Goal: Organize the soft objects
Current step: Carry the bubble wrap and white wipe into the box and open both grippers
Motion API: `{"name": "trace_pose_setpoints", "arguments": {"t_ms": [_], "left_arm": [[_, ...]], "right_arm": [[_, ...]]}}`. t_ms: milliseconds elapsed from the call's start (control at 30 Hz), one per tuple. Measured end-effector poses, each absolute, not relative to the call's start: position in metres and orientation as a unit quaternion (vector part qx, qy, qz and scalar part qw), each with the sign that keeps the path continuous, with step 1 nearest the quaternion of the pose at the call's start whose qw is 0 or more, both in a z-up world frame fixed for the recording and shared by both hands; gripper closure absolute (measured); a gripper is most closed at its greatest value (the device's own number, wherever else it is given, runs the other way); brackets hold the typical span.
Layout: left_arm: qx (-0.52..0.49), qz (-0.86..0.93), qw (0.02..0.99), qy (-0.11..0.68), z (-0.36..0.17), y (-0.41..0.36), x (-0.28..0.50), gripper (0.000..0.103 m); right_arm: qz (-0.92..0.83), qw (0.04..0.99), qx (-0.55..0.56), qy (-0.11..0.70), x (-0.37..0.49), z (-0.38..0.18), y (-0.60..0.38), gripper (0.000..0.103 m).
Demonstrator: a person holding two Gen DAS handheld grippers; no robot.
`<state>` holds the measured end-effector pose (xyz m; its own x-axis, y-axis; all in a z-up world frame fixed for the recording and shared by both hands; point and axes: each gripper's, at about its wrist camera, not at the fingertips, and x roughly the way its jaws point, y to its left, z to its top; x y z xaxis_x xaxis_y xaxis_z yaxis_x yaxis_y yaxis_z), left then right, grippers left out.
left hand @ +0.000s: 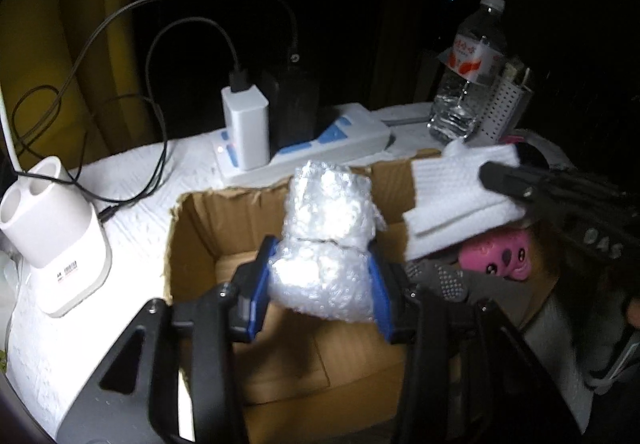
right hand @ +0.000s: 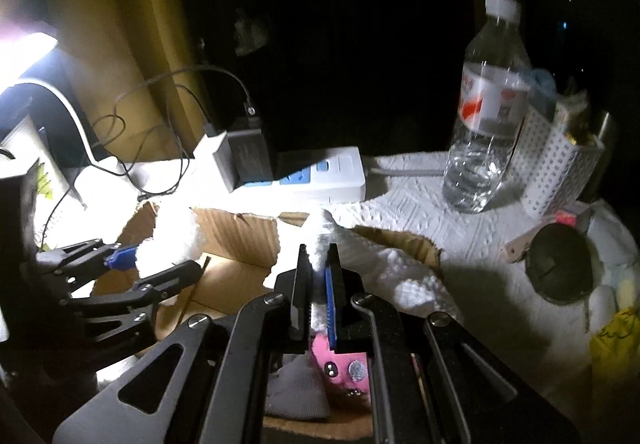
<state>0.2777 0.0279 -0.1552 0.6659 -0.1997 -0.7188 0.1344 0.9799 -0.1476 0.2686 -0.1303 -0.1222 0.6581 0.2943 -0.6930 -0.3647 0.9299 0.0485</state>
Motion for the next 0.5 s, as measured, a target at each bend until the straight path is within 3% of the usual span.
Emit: {"name": "trace_pose_setpoints", "arguments": {"t_ms": [500], "left_arm": [[-0.016,-0.116,0.905,0.41,-0.169,0.012,0.279,0.059]], "right_arm": [[0.172,0.889,-0.045,0.421,0.286,-0.174,-0.125,0.097]]}}
